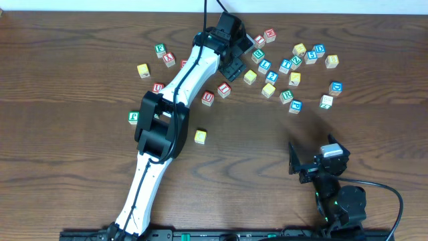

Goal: Spell out CORL
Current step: 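Lower the left gripper and close it on the O block, then lift the O block up with the left gripper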

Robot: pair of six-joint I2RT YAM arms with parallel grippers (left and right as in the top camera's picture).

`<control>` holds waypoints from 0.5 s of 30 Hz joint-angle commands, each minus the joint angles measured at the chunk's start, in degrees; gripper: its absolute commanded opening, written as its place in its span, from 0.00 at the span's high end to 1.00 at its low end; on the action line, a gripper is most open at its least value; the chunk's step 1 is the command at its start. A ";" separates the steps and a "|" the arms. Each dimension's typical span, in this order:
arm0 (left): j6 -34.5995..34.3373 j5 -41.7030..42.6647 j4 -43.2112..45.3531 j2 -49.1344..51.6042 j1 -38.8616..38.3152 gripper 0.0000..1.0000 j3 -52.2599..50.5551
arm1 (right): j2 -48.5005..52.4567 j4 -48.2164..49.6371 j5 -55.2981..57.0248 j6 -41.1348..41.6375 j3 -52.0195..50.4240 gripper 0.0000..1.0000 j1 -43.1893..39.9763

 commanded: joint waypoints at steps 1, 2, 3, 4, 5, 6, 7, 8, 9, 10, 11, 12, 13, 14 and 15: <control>-1.14 1.60 -0.15 1.88 0.13 0.25 0.26 | -0.24 -0.24 0.04 0.15 -0.07 0.01 -0.55; -1.14 1.77 -0.15 2.05 0.13 0.25 0.26 | -0.24 -0.24 0.04 0.15 -0.07 0.01 -0.55; -1.16 2.08 -0.15 2.27 0.13 0.25 0.26 | -0.24 -0.24 0.04 0.15 -0.07 0.01 -0.55; -1.20 2.27 -0.17 2.49 0.13 0.25 0.26 | -0.24 -0.24 0.04 0.15 -0.07 0.01 -0.55; -1.20 2.23 -0.17 2.67 0.13 0.25 0.26 | -0.24 -0.24 0.04 0.15 -0.07 0.01 -0.55; -1.20 2.21 0.00 2.95 0.13 0.25 0.26 | -0.24 -0.24 0.04 0.15 -0.07 0.01 -0.55; -1.18 2.21 0.20 2.97 0.13 0.25 0.26 | -0.24 -0.24 0.04 0.15 -0.07 0.01 -0.55; -1.18 2.21 0.33 2.99 0.13 0.25 0.26 | -0.24 -0.24 0.04 0.15 -0.07 0.01 -0.55; -1.20 2.23 0.44 2.99 0.13 0.25 0.26 | -0.24 -0.24 0.04 0.15 -0.07 0.01 -0.55; -1.20 2.23 0.50 2.99 0.13 0.25 0.26 | -0.24 -0.24 0.04 0.15 -0.07 0.01 -0.55; -1.20 2.23 0.57 2.99 0.13 0.25 0.26 | -0.24 -0.24 0.04 0.15 -0.07 0.01 -0.55; -1.20 2.23 0.66 2.99 0.13 0.25 0.26 | -0.24 -0.24 0.04 0.15 -0.07 0.01 -0.55; -1.20 2.23 0.70 2.99 0.13 0.25 0.26 | -0.24 -0.24 0.04 0.15 -0.07 0.01 -0.55; -1.20 2.21 0.79 2.99 0.15 0.25 0.26 | -0.24 -0.24 0.04 0.15 -0.07 0.01 -0.55; -1.18 2.21 0.90 2.99 0.15 0.25 0.26 | -0.24 -0.24 0.04 0.15 -0.07 0.01 -0.55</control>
